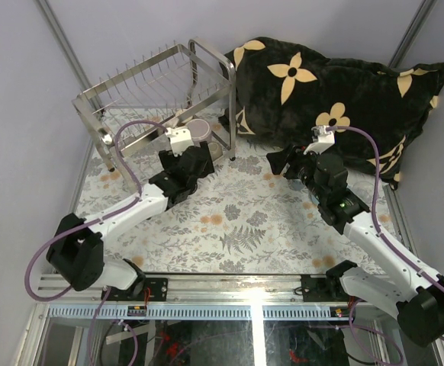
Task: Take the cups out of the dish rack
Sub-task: Unload the cup from the dish rack.
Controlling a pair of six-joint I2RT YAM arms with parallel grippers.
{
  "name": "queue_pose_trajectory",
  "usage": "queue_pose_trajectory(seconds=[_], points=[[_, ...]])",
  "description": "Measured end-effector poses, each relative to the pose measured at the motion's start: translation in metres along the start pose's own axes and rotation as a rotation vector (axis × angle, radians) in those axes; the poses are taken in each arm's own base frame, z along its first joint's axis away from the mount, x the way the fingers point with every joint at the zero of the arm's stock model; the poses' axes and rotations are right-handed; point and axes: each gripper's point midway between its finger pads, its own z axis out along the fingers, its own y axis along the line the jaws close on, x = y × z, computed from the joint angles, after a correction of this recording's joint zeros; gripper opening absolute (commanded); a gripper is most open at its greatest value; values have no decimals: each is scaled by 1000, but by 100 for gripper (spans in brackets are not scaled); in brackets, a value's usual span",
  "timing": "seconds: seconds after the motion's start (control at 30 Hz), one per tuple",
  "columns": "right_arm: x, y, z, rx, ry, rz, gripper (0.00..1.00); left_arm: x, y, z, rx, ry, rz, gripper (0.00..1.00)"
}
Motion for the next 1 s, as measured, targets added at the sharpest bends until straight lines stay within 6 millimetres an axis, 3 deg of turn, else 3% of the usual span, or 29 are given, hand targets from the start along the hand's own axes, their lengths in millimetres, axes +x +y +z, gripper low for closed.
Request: queue_pose_trajectory(seconds=[0.27,0.5,1.0], points=[[4,-3,0,10,13,-15,69,20,1,25,-55,-2,29,98],[4,-7,1,27,12,-24,70,23,10,30,-87,-51,10,99],[22,-16,1,44,47,-26,70,22,6,50,-145,-177,-8,100]])
